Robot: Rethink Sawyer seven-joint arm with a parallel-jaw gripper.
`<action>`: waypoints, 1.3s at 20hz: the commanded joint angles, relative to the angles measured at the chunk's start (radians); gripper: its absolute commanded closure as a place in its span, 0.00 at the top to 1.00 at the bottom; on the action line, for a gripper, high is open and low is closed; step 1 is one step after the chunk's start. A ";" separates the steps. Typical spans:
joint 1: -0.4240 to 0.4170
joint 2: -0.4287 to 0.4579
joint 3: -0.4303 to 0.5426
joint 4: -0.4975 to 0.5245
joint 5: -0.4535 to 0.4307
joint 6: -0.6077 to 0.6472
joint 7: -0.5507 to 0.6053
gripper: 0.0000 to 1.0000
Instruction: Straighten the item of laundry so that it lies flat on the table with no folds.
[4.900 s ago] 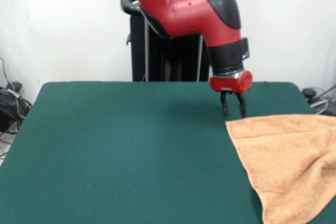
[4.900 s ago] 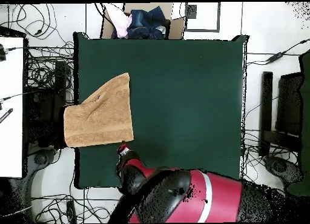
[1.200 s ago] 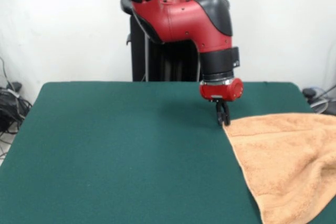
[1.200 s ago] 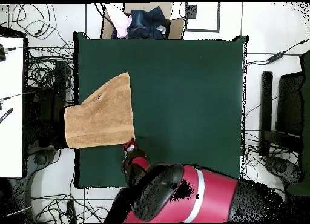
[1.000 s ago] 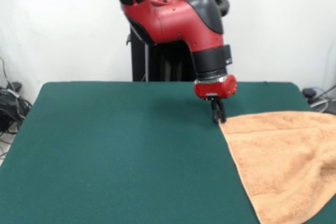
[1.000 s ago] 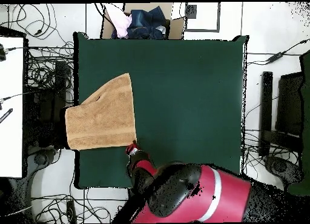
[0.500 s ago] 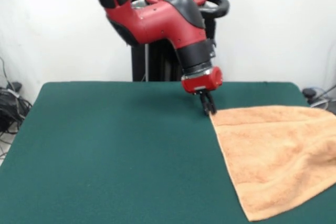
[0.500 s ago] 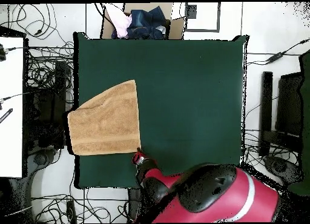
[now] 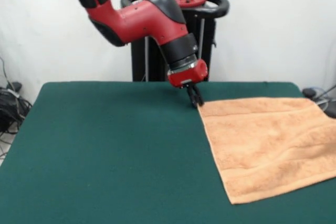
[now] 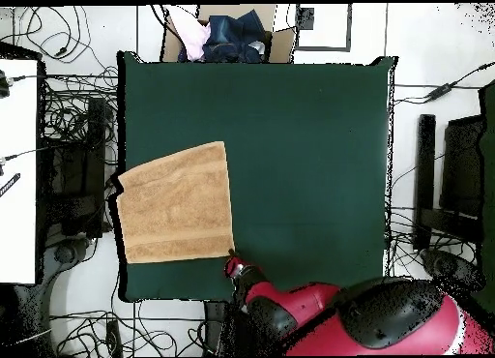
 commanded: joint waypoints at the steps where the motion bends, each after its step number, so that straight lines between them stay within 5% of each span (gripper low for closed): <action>1: -0.089 0.039 0.091 -0.114 -0.147 0.324 -0.015 0.00; 13: -0.329 0.044 0.261 -0.084 -0.253 0.590 -0.179 0.00; 26: -0.560 0.066 0.386 -0.084 -0.181 0.876 -0.529 0.00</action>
